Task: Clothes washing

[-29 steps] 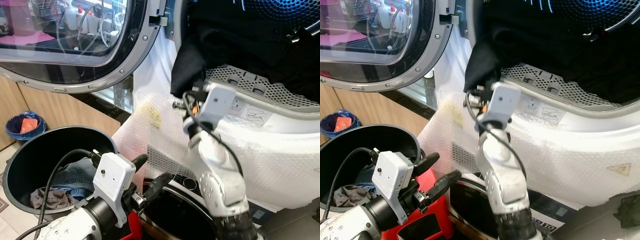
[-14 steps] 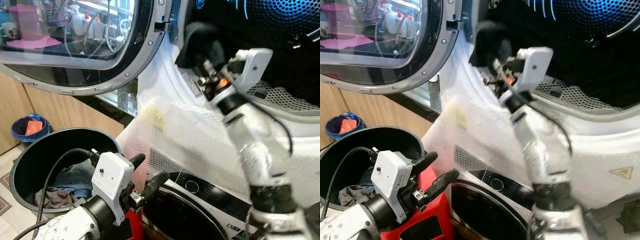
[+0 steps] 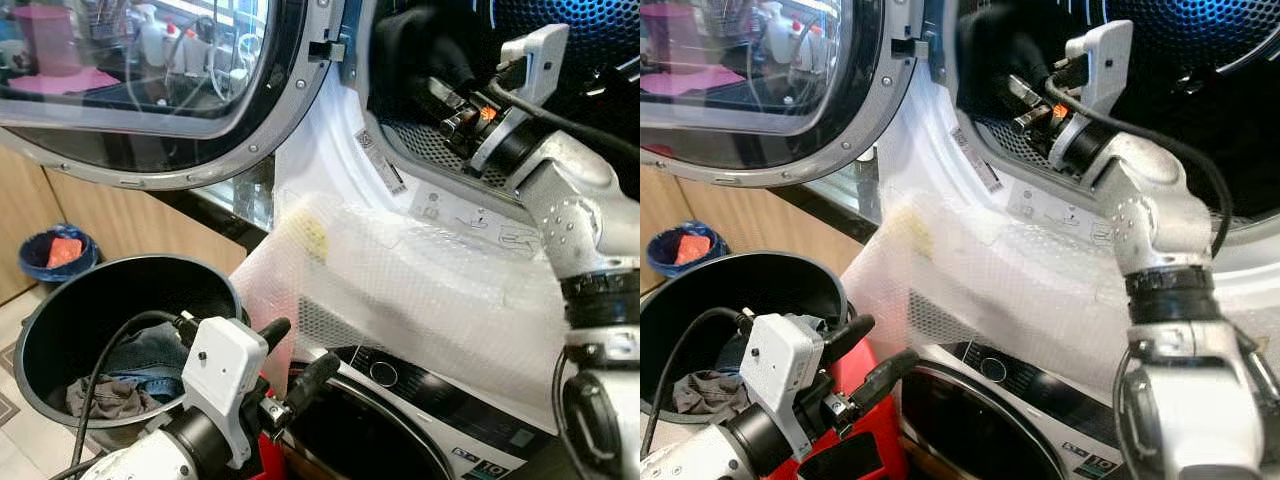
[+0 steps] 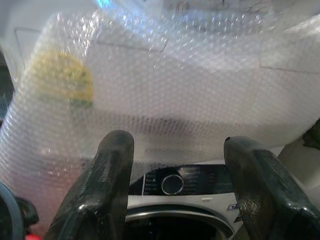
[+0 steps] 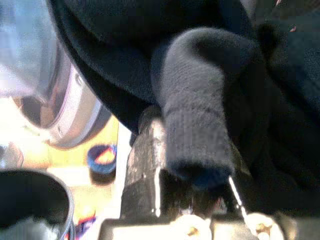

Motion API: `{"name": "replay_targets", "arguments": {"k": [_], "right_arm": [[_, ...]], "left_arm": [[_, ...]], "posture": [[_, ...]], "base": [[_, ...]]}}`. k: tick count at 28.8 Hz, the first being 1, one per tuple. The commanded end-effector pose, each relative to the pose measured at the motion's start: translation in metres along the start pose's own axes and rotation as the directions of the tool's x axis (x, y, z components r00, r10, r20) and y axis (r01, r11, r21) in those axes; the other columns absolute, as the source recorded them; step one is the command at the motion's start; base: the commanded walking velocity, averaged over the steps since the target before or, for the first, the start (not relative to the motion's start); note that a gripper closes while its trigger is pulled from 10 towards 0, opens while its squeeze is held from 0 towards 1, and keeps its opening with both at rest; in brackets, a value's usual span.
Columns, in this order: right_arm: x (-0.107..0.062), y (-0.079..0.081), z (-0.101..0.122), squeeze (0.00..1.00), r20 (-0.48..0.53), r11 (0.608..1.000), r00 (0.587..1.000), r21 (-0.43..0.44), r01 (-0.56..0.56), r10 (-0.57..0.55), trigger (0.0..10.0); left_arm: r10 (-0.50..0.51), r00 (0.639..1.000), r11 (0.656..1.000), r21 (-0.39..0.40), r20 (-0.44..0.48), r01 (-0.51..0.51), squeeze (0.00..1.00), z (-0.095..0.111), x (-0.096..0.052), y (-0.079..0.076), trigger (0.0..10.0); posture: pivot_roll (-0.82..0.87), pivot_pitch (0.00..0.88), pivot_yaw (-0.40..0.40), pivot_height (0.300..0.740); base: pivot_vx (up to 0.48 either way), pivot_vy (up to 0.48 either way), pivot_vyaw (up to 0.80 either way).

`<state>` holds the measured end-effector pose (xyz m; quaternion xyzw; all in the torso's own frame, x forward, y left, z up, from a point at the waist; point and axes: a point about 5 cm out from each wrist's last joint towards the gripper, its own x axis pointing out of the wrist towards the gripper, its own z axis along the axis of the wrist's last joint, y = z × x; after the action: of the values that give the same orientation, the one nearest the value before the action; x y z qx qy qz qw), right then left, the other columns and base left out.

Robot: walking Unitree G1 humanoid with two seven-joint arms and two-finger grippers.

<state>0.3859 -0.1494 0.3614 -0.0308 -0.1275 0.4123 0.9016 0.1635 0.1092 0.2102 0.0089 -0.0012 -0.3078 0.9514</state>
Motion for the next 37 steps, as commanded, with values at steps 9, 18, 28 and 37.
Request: {"name": "replay_targets", "arguments": {"k": [9,18,28,37], "right_arm": [[0.011,-0.024,0.024,0.00,-0.115,0.979,0.977,-0.118,0.167,-0.180,10.0],[0.009,-0.029,0.049,0.00,-0.120,0.960,0.970,-0.210,0.185,-0.213,10.0],[0.009,-0.029,0.049,0.00,-0.120,0.960,0.970,-0.210,0.185,-0.213,10.0],[0.009,-0.029,0.049,0.00,-0.120,0.960,0.970,-0.210,0.185,-0.213,10.0]], "left_arm": [[0.020,0.999,1.000,-0.023,0.031,-0.019,0.00,0.001,-0.003,-0.008,10.0],[0.059,0.998,0.997,-0.056,0.029,-0.057,0.00,-0.004,-0.006,-0.013,10.0],[0.059,0.998,0.997,-0.056,0.029,-0.057,0.00,-0.004,-0.006,-0.013,10.0],[0.059,0.998,0.997,-0.056,0.029,-0.057,0.00,-0.004,-0.006,-0.013,10.0]], "posture": [[0.24,0.173,-0.247,0.740],[0.25,0.202,-0.276,0.740],[0.25,0.202,-0.276,0.740],[0.25,0.202,-0.276,0.740]], "base": [[0.000,0.000,0.00],[0.000,0.000,0.00],[0.000,0.000,0.00],[0.000,0.000,0.00]]}}
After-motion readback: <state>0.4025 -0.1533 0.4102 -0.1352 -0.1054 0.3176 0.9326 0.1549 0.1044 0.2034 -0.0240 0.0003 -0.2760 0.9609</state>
